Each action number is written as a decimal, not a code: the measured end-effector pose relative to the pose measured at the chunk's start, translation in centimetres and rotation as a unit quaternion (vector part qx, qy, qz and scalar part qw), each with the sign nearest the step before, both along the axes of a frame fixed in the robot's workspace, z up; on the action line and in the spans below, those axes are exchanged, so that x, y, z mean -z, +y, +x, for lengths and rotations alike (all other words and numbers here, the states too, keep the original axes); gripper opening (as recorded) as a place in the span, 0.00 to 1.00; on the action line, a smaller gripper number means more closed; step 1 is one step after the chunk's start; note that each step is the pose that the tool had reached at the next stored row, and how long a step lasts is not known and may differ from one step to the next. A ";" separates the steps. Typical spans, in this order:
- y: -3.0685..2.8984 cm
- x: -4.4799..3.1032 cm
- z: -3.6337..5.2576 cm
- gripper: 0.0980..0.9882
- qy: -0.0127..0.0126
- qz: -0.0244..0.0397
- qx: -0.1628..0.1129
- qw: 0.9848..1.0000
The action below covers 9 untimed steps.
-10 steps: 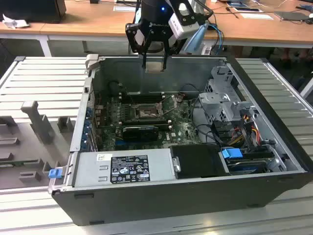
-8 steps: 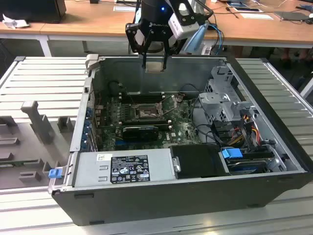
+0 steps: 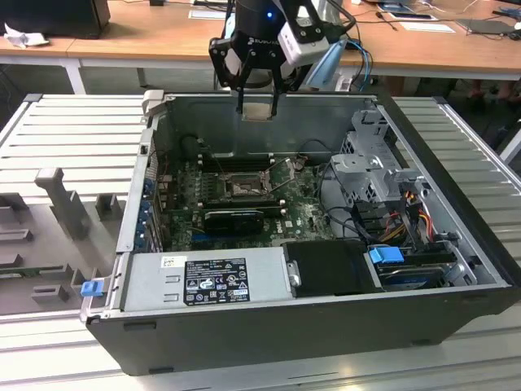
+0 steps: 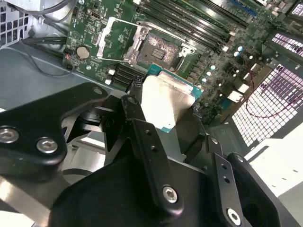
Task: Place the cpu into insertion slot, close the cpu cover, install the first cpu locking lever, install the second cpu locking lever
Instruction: 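Place the cpu into insertion slot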
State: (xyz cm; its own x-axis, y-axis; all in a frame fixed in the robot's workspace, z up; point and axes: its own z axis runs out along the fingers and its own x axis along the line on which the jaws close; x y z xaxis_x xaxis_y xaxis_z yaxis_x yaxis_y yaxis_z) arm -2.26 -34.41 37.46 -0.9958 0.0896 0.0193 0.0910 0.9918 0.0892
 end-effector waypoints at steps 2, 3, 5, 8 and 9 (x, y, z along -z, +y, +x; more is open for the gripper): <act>0.00 0.00 0.00 0.48 0.000 0.000 0.008 1.000; 0.00 0.01 0.00 0.48 0.000 0.000 0.011 1.000; 0.00 0.02 0.00 0.48 0.000 0.000 0.017 1.000; 0.01 0.04 0.00 0.48 0.000 0.000 0.042 0.999; 0.00 0.04 0.00 0.48 0.000 0.000 0.054 0.999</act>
